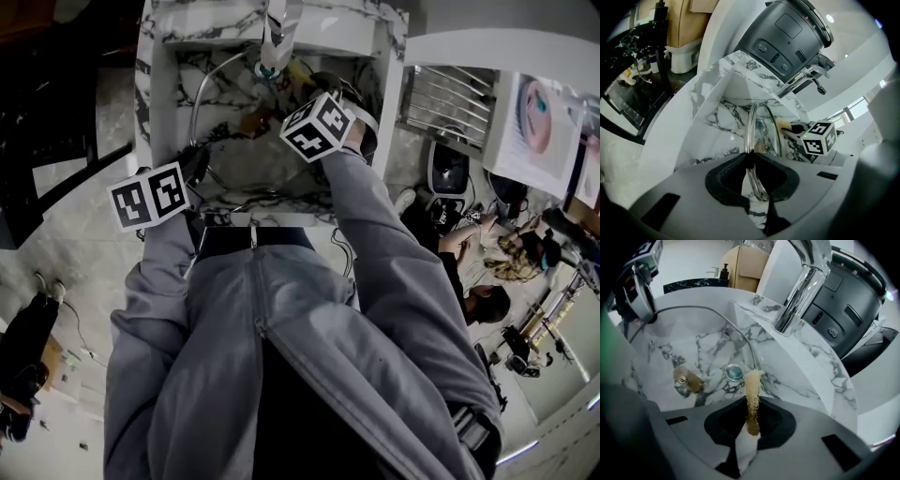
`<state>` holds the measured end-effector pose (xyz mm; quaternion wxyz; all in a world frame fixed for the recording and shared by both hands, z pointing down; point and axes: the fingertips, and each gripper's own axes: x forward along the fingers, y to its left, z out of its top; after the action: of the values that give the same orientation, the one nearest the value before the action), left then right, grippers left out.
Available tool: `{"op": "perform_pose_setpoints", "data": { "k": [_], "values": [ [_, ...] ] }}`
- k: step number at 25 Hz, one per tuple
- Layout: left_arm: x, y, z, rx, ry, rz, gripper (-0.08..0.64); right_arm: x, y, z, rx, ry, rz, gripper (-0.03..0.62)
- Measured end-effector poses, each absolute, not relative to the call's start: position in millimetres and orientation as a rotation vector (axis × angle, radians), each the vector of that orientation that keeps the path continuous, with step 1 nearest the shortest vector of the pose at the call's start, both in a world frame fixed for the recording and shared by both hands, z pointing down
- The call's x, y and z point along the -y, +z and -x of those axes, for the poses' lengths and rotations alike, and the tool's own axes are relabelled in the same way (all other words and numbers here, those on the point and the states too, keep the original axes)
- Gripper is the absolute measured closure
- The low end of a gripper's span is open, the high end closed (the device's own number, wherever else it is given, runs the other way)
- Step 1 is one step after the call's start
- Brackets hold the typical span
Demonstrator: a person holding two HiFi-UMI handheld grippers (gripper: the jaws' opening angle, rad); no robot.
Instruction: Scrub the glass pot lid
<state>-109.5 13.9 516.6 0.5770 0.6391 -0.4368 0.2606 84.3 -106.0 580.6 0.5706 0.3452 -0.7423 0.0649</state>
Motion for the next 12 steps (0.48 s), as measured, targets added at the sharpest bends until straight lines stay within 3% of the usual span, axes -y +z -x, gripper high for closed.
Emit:
{"op": "perform_pose_setpoints", "data": {
  "k": [12],
  "values": [
    [-12.9, 513.0, 117.0, 1.038, 0.581, -1.475, 0.488, 78.0, 612.1, -64.6, 1.758, 0.044, -0.542, 0.535]
  ]
}}
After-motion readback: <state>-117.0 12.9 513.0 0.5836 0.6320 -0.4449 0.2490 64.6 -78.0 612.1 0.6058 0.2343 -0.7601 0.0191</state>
